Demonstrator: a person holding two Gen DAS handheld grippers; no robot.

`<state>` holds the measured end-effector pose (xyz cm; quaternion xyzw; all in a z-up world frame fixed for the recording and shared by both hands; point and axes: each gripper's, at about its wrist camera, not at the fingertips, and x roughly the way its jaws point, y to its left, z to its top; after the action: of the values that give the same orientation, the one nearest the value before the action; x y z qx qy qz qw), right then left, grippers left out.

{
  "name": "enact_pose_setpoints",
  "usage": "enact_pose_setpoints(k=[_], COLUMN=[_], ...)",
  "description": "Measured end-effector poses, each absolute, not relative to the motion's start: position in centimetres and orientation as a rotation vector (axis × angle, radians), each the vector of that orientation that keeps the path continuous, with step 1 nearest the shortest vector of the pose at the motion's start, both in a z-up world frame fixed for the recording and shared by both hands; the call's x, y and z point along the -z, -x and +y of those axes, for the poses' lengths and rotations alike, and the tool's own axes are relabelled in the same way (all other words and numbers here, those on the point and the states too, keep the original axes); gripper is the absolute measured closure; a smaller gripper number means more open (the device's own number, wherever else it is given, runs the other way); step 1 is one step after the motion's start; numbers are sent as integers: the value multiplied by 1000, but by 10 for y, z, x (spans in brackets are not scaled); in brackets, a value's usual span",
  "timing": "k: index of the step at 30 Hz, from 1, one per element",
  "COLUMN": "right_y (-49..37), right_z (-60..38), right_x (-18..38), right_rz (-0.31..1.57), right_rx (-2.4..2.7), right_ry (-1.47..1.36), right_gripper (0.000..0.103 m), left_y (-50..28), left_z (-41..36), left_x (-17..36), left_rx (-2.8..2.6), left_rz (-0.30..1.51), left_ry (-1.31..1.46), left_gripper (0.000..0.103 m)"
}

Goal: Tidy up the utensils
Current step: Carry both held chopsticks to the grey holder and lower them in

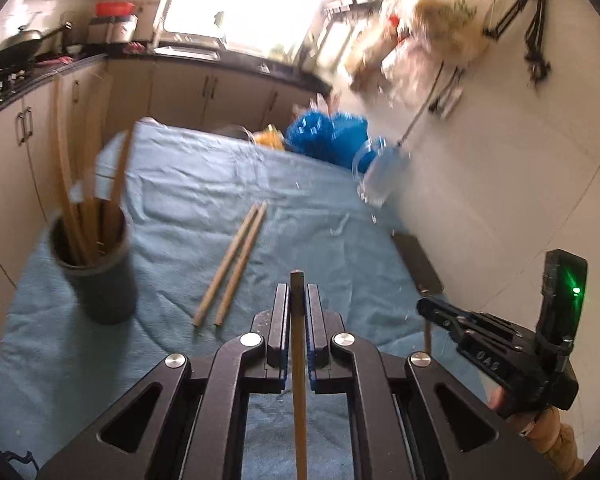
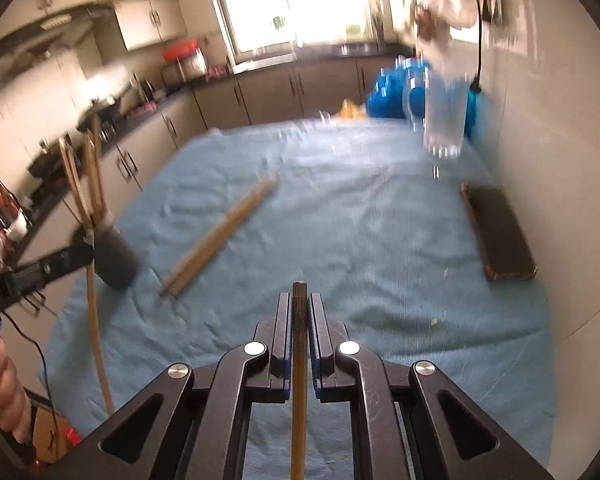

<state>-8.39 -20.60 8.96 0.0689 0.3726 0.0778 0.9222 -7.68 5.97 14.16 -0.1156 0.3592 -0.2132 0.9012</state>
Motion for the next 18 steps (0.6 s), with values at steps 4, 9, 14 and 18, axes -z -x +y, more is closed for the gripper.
enact_pose_setpoints(k=[4,9,14,18], right_y=[101,101,89,73], right_z=[-192,-179,-163,-148], right_x=[-122,-149,-166,-179], right_rz=[652,545,473,431], right_rx=[-179,-207,-234,-271], right_ry=[-157,-199,-244,-290], right_gripper=[95,95,95,95], left_y=[92,108,111,103], left_z=[89,120,145,167], left_x=[-164,-192,-218,-236], left_rx=[414,380,352,291], left_rz=[666,553,471,407], left_ry=[304,351,374,369], left_gripper=[97,97,97,97])
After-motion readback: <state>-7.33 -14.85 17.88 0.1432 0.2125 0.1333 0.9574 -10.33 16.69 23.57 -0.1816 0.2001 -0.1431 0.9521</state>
